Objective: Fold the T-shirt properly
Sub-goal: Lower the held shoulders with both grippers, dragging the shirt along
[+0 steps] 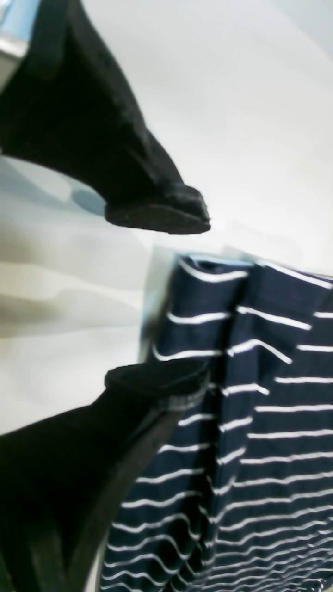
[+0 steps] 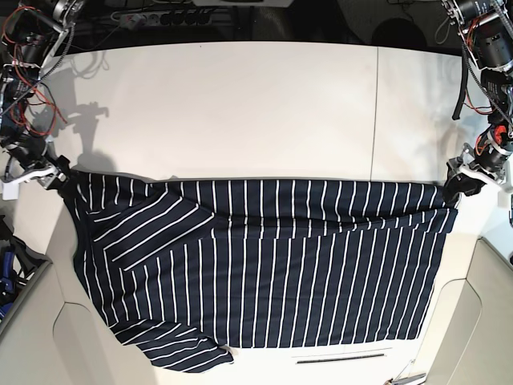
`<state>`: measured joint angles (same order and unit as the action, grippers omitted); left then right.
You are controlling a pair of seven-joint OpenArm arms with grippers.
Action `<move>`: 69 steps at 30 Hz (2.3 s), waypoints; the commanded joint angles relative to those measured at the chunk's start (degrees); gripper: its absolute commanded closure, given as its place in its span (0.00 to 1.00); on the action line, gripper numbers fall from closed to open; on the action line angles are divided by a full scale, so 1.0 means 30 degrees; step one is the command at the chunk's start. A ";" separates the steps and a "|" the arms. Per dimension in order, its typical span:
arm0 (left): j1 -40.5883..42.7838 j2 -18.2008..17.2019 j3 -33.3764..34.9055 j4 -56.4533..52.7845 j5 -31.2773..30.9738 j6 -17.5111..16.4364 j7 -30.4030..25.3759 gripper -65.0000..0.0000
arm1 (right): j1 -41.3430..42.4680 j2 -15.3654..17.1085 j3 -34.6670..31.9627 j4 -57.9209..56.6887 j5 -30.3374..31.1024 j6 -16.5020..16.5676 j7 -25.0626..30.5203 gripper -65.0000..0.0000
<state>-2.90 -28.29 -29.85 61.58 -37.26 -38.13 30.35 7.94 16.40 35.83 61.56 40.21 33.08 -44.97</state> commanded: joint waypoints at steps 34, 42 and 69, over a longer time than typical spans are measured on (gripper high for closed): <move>-0.1260 0.1115 0.2659 0.0401 0.3417 0.0444 -0.1785 1.00 | 0.0408 -0.1027 -0.2674 0.0481 0.0109 0.0350 0.1341 1.00; -0.0634 0.1100 0.2652 0.3075 0.2630 0.0044 0.0408 1.00 | 0.0248 -0.0991 -0.1297 0.2586 0.0124 0.0350 -0.1501 1.00; 0.6353 0.1129 -0.0437 1.0622 0.0306 0.0765 0.3621 1.00 | -0.3198 0.1195 -0.0284 0.4867 0.4488 0.0408 -0.5603 1.00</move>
<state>16.36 -23.81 -30.72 92.42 -35.59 -35.62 42.06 -2.09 18.90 34.50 75.07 52.51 33.89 -62.48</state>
